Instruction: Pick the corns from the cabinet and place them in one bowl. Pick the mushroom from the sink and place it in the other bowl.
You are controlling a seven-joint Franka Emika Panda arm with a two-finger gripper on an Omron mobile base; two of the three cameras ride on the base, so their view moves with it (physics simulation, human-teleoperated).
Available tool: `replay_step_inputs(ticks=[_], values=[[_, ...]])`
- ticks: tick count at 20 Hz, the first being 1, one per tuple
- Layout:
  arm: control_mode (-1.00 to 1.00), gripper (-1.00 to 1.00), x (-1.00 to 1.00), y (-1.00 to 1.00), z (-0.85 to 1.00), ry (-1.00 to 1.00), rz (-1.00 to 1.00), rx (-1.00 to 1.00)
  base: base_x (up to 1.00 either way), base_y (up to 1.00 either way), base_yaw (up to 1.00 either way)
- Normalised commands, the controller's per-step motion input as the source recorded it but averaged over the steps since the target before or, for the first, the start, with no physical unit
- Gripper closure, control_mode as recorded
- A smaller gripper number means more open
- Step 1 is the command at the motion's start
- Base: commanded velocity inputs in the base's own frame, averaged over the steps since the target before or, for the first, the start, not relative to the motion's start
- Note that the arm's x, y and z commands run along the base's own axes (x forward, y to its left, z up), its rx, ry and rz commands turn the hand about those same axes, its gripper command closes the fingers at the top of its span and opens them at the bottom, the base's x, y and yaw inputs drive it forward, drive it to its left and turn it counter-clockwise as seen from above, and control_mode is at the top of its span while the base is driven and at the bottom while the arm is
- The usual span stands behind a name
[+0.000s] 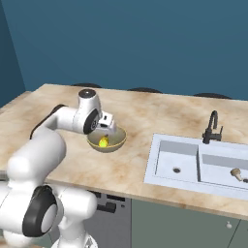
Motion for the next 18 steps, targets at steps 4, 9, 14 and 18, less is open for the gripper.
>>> replay_step_inputs(ticks=[4,9,14,18], values=[[-1.0,-1.0,-0.5,0.0,0.23,0.0,-0.09,0.0,0.0,0.0,0.0],[-1.0,-1.0,-0.5,0.0,0.16,-0.02,-0.07,0.0,0.0,0.0,0.0],[-1.0,-1.0,-0.39,0.0,0.11,-0.03,-0.13,0.0,0.0,0.0,0.0],[-1.0,-1.0,-0.25,0.0,0.13,0.0,-0.13,0.0,0.0,0.0,0.0]])
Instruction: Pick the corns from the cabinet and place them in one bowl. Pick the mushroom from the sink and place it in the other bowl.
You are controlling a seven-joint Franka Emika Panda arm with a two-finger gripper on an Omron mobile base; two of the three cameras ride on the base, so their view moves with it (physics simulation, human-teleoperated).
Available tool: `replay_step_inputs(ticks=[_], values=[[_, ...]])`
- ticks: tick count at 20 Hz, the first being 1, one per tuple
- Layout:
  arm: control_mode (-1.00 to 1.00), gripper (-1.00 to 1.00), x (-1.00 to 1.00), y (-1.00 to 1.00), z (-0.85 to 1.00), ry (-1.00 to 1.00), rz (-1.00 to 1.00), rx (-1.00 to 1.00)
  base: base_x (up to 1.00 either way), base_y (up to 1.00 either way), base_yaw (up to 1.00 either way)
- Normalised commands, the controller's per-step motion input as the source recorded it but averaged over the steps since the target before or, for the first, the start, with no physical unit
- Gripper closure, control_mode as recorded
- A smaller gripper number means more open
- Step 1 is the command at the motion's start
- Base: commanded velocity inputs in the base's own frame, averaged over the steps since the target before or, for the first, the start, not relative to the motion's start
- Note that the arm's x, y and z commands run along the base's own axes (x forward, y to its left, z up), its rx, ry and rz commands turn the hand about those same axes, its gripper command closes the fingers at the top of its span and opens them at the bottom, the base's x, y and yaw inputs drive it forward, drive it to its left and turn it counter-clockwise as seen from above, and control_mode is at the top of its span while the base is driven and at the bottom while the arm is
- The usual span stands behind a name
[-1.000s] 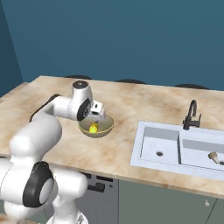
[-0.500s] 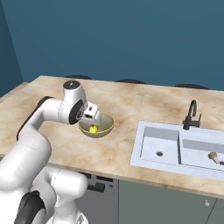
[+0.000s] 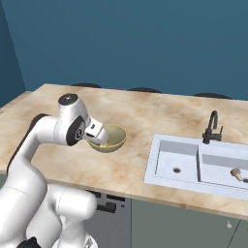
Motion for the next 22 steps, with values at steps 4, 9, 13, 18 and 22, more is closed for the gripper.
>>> replay_step_inputs(ticks=[4,9,13,18,22], values=[[-1.0,-1.0,-0.05,0.01,0.01,0.0,-0.06,-0.05,0.0,0.0,0.0],[-1.0,-1.0,0.0,0.0,0.0,0.0,0.0,0.0,0.0,0.0,0.0],[-1.0,-1.0,0.0,0.0,0.0,0.0,0.0,0.0,0.0,0.0,0.0],[1.0,-1.0,0.0,0.0,0.0,0.0,0.0,0.0,-0.31,-0.04,-0.03],[1.0,-1.0,0.0,0.0,0.0,0.0,0.0,0.0,-0.6,-0.1,-0.09]])
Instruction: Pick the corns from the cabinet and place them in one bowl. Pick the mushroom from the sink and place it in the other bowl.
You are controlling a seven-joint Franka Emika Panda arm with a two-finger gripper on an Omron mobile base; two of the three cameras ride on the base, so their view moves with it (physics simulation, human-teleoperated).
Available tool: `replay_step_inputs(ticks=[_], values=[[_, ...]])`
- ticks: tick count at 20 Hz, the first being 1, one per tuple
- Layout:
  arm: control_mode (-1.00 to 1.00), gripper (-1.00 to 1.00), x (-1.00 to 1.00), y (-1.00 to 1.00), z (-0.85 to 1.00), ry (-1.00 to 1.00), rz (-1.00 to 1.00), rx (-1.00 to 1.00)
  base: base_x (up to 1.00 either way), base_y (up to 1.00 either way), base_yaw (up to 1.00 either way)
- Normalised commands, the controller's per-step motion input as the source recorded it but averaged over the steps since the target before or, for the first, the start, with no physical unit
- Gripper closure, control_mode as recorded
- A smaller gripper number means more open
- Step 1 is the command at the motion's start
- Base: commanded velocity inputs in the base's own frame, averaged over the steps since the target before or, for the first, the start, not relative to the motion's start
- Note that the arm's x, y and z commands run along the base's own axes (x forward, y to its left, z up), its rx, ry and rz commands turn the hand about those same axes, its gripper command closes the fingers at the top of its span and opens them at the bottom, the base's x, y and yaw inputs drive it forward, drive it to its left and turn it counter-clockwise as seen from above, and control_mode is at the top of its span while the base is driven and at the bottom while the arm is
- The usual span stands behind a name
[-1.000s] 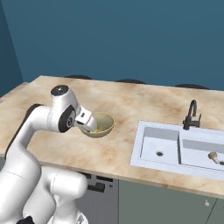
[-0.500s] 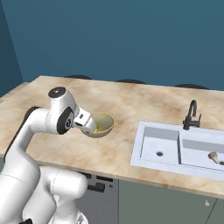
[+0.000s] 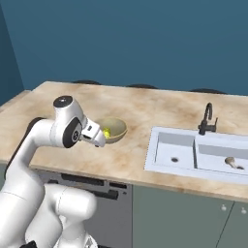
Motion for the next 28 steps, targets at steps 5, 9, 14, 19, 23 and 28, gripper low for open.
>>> replay_step_inputs(ticks=[5,9,14,19,23,28], values=[[1.0,-1.0,0.0,0.0,0.0,0.0,0.0,0.0,-0.57,-0.1,-0.09],[1.0,-1.0,0.0,0.0,0.0,0.0,0.0,0.0,-0.08,0.06,-0.8],[1.0,-1.0,0.0,0.0,0.0,0.0,0.0,0.0,0.0,0.07,-0.98],[1.0,-1.0,0.0,0.0,0.0,0.0,0.0,0.0,0.0,0.06,-1.0],[1.0,-1.0,0.0,0.0,0.0,0.0,0.0,0.0,0.0,0.06,-1.0],[1.0,-1.0,0.0,0.0,0.0,0.0,0.0,0.0,0.0,0.06,-1.0]])
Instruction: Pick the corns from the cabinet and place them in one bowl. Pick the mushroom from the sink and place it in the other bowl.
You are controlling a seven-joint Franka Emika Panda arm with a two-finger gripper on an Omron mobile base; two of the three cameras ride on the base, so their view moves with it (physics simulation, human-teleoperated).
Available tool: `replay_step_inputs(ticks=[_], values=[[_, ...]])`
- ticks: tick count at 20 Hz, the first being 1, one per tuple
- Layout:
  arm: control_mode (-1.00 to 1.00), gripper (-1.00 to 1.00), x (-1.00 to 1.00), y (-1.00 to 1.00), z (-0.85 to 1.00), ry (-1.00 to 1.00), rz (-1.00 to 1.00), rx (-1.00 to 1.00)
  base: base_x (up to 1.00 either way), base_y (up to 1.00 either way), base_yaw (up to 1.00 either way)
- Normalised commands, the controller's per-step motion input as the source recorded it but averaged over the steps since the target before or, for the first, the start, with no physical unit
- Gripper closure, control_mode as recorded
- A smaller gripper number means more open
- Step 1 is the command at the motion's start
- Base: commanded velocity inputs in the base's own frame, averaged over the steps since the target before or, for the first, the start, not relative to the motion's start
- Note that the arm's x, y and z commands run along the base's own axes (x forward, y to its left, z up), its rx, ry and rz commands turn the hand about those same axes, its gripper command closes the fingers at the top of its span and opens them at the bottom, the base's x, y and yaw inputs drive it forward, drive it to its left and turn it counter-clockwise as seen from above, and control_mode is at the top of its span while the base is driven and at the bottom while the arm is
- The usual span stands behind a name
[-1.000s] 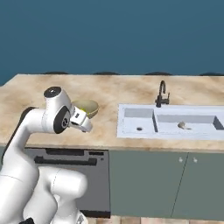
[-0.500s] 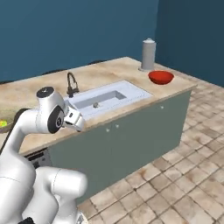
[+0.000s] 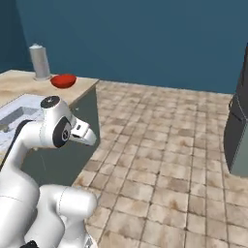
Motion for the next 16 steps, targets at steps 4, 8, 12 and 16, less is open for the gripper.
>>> replay_step_inputs(ticks=[4,8,12,16], values=[[1.0,-1.0,0.0,0.0,0.0,0.0,0.0,0.0,0.0,0.06,-1.0],[1.0,-1.0,0.0,0.0,0.0,0.0,0.0,0.0,0.0,0.06,-1.0],[1.0,-1.0,0.0,0.0,0.0,0.0,0.0,0.0,0.0,0.06,-1.0],[1.0,-1.0,0.0,0.0,0.0,0.0,0.0,0.0,0.0,0.06,-1.0]])
